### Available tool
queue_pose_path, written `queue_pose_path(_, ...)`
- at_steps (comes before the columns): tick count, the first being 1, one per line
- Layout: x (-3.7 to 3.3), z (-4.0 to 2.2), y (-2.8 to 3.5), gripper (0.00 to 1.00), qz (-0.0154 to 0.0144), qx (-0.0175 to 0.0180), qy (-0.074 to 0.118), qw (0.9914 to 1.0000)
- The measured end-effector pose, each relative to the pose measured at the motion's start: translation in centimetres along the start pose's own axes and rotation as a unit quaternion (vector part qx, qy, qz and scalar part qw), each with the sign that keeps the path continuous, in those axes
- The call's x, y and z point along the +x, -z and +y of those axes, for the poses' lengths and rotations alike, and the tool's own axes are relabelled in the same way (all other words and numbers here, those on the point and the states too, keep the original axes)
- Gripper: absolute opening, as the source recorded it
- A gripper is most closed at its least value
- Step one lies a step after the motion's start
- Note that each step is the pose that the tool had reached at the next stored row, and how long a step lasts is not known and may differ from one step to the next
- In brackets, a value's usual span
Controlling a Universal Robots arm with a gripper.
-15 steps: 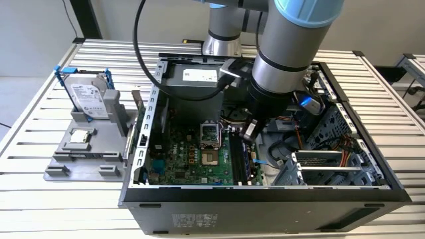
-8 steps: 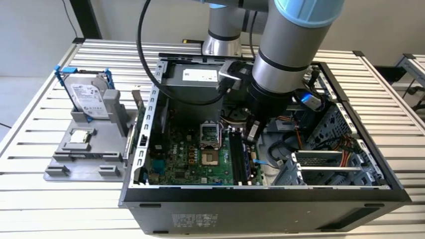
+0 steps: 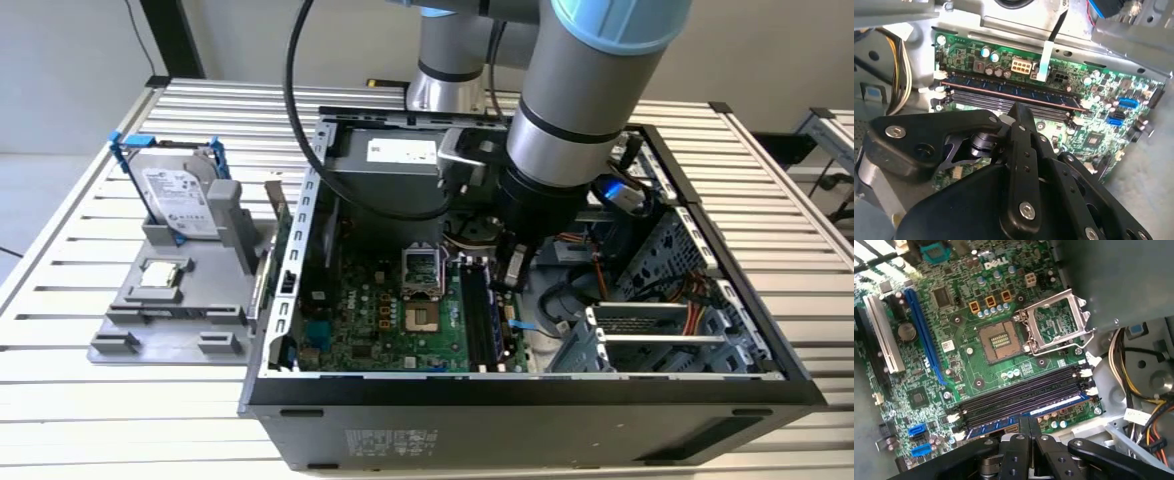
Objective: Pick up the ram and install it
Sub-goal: 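Press down the ram until it locks into place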
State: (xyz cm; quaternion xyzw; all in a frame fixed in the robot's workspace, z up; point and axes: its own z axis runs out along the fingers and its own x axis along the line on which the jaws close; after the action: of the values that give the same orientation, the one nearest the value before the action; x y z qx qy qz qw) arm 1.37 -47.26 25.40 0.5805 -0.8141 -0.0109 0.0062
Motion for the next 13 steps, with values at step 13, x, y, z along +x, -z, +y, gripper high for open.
queue_pose_path(13, 0.0, 0.0, -0.01, 0.0, 0.003, 0.0001, 0.125, 0.99218)
